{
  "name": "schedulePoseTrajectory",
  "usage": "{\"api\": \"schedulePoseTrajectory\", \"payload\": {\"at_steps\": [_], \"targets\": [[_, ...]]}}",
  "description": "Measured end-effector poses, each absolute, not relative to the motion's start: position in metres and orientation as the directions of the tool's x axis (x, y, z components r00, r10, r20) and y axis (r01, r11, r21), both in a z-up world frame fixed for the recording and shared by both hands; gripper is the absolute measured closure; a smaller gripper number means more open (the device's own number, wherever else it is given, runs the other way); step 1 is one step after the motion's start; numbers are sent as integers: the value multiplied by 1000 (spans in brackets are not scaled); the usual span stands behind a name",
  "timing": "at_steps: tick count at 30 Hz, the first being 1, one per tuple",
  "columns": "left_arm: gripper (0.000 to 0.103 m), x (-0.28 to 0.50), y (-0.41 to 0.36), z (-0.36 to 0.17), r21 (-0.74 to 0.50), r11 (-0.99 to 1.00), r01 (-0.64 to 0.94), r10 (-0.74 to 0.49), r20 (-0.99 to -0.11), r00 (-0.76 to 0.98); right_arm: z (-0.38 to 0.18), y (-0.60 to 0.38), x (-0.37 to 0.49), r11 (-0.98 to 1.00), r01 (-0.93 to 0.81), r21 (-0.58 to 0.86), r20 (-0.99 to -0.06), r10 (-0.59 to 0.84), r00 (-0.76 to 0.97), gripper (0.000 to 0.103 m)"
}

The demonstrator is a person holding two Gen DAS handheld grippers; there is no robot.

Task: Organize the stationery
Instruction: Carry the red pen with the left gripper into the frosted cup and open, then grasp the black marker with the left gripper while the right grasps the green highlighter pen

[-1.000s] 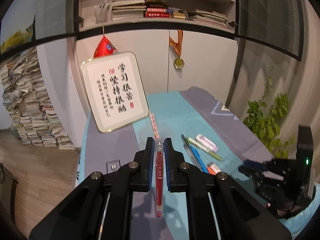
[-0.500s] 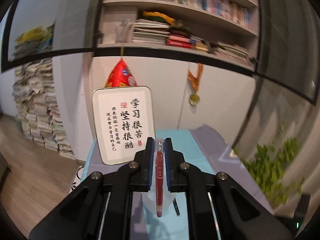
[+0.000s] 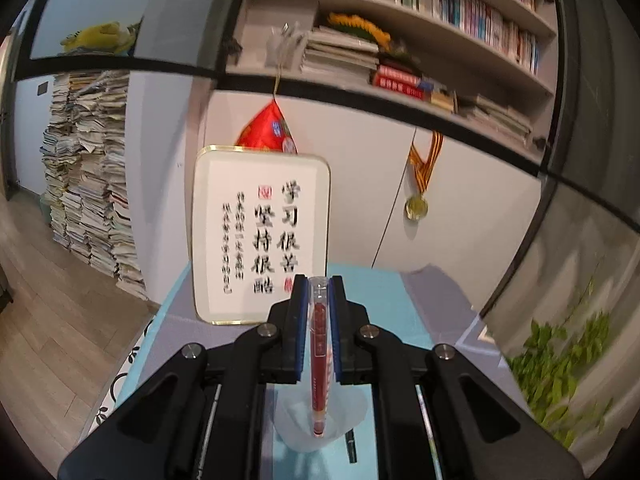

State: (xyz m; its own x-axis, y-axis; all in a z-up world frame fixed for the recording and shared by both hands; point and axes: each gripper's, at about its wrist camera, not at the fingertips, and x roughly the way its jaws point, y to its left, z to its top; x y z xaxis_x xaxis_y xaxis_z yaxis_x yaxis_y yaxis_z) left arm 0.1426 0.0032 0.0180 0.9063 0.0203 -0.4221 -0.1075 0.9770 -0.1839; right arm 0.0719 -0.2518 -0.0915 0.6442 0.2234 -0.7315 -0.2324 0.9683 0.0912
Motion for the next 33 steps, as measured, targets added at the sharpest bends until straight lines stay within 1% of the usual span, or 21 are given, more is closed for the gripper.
{"api": "schedulePoseTrajectory", "payload": {"at_steps": [11, 17, 18, 19, 21, 23, 26, 27, 28, 31, 33], "targets": [[95, 150, -5, -9, -121, 989, -85, 12, -504, 864, -93, -249, 72, 968, -237, 87, -743, 222, 631, 89], [92, 150, -9, -18, -91, 994, -61, 3, -536, 844, -95, -248, 73, 967, -237, 89, -749, 222, 624, 89], [88, 149, -9, -18, -86, 995, -57, 2, -536, 844, -95, -248, 73, 967, -237, 89, -749, 222, 624, 89], [79, 148, -9, -17, -83, 995, -56, 3, -534, 845, -95, -248, 73, 968, -236, 90, -750, 222, 623, 89], [71, 145, -8, -15, -87, 995, -56, 1, -528, 849, -95, -248, 74, 968, -235, 91, -751, 221, 622, 89], [71, 138, -7, -11, -89, 995, -49, -4, -515, 857, -95, -248, 74, 968, -235, 91, -752, 221, 621, 89], [74, 125, -15, -9, -65, 998, 2, -35, -515, 856, -97, -248, 75, 968, -233, 91, -756, 220, 617, 89], [82, 121, -19, -10, -59, 998, 36, -62, -526, 848, -98, -248, 76, 968, -231, 93, -758, 219, 615, 89], [87, 116, -24, -13, -59, 995, 84, -103, -542, 834, -99, -247, 77, 969, -229, 94, -760, 218, 612, 89], [86, 102, -46, -24, -38, 980, 198, -183, -577, 796, -102, -247, 80, 970, -222, 99, -767, 216, 604, 89], [84, 101, -59, -38, -15, 974, 227, -189, -611, 769, -104, -247, 82, 970, -218, 104, -771, 217, 599, 89]]}}
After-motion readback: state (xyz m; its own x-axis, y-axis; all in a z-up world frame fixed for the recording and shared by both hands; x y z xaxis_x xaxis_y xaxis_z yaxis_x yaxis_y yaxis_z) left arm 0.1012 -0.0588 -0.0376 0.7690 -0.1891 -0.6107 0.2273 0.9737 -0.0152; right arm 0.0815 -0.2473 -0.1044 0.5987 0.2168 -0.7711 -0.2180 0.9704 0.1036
